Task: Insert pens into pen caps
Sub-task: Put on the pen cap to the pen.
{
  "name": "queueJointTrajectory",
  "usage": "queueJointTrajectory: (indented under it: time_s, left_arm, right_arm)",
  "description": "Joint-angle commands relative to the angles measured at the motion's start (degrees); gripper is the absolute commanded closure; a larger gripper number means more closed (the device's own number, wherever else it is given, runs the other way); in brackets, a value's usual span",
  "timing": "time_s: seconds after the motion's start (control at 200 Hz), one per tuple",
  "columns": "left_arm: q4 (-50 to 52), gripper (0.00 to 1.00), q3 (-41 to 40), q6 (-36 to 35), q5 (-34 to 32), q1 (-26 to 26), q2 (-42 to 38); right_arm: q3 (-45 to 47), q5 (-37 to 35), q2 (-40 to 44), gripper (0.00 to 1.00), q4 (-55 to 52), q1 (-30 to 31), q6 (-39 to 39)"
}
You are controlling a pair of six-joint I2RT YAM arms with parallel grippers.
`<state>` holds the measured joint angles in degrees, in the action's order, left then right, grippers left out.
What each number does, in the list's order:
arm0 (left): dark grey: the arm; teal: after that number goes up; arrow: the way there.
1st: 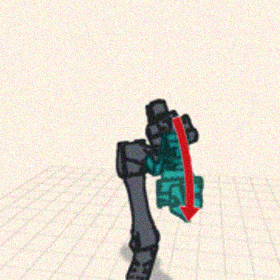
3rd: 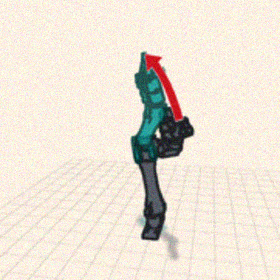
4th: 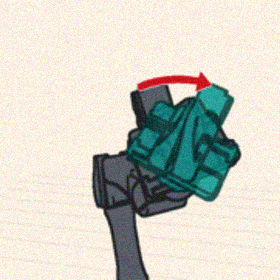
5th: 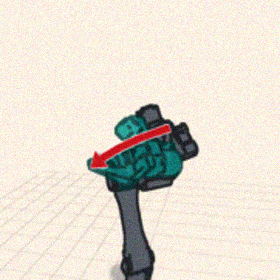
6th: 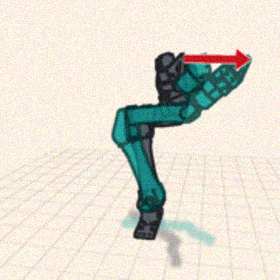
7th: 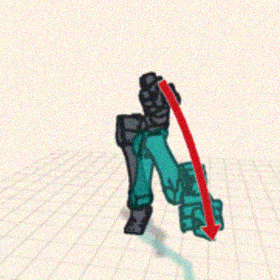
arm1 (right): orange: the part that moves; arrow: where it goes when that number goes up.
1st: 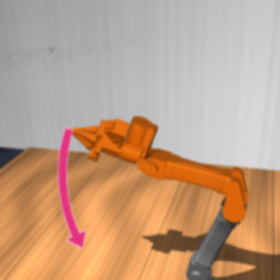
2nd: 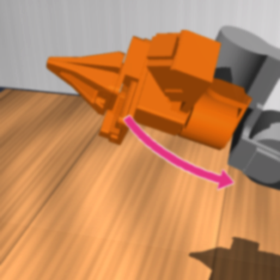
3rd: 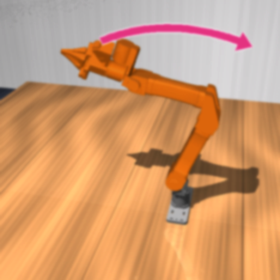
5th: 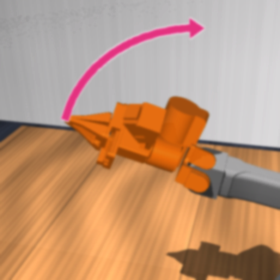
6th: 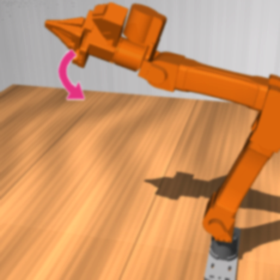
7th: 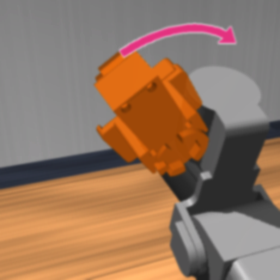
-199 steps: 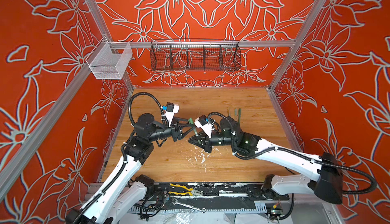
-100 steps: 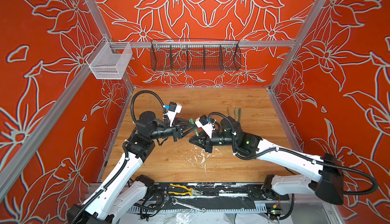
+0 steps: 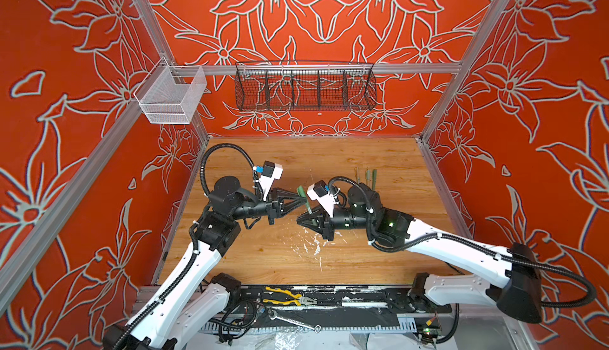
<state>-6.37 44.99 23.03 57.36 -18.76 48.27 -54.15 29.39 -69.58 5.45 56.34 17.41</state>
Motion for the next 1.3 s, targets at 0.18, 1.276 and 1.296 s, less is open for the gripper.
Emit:
queueJointTrajectory:
  time_s: [0.18, 1.276, 1.296]
  left_arm:
    - [3.68, 1.0, -2.24, -0.51, 0.38, -0.27, 0.07]
    - [5.06, 1.0, -8.62, -0.82, -6.79, -12.11, 2.22]
    - [4.78, 1.0, -8.91, -0.66, -6.66, -12.17, 2.33]
  right_arm:
    - [-2.6, -0.33, 4.99, 1.0, 6.15, -0.17, 0.01]
    - [-9.91, 0.41, 7.03, 1.0, 1.35, -0.25, -8.41]
    - [-10.15, 0.54, 7.01, 1.0, 1.2, -0.26, -8.57]
